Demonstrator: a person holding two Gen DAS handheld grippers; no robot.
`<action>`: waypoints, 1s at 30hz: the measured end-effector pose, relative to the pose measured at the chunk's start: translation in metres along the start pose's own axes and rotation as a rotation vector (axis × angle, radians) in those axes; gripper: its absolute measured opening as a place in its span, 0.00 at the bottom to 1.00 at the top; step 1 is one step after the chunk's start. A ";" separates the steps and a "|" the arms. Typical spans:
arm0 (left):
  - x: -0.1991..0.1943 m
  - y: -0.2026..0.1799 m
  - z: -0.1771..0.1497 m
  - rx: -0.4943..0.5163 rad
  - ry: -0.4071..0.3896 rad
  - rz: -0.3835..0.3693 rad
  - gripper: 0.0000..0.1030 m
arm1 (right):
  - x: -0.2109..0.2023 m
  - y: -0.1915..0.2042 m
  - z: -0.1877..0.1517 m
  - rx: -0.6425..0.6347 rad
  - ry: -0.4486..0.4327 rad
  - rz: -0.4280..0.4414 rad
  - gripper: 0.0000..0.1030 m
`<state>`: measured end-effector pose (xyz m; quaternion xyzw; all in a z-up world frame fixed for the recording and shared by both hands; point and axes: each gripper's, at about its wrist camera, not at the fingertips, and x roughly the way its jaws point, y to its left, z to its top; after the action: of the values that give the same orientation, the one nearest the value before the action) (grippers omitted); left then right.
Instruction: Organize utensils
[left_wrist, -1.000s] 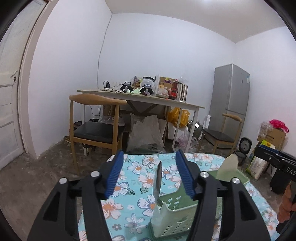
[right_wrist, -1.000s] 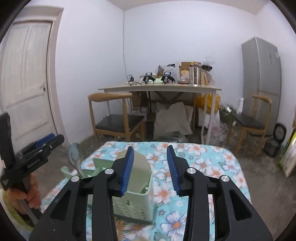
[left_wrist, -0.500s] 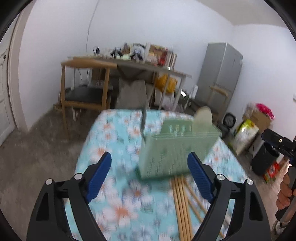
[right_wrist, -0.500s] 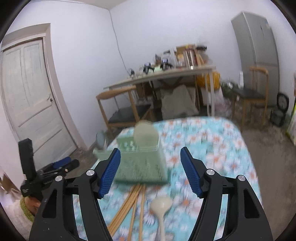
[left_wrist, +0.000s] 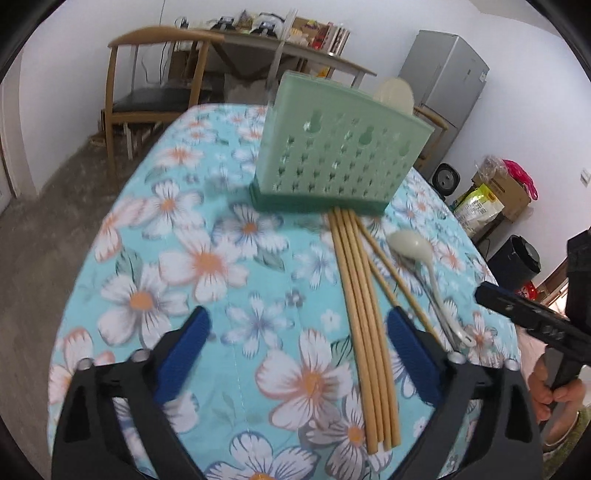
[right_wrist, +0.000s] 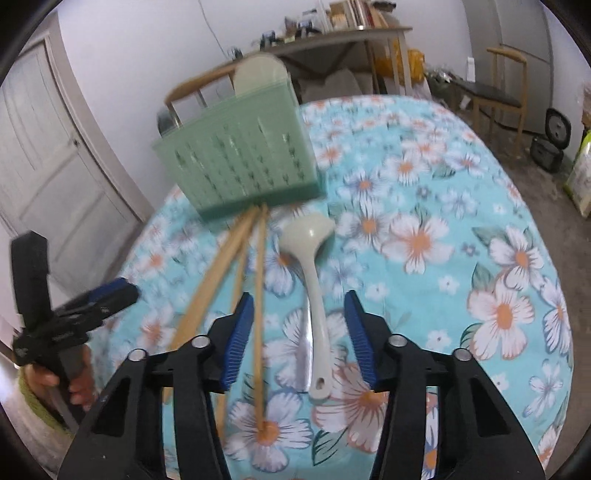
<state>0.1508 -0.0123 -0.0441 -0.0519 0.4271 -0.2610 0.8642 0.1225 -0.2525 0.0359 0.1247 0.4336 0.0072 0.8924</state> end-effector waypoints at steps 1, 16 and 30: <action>0.002 0.002 -0.002 -0.014 0.010 -0.006 0.95 | 0.006 0.001 0.000 -0.010 0.013 -0.015 0.38; 0.018 0.020 -0.010 -0.074 0.053 -0.046 0.95 | 0.062 0.007 0.006 -0.069 0.145 -0.132 0.14; 0.015 0.020 -0.012 -0.048 0.052 -0.056 0.95 | 0.024 -0.019 -0.015 0.177 0.203 0.154 0.08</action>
<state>0.1571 -0.0008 -0.0693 -0.0776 0.4537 -0.2760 0.8438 0.1241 -0.2654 0.0047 0.2342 0.5098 0.0499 0.8263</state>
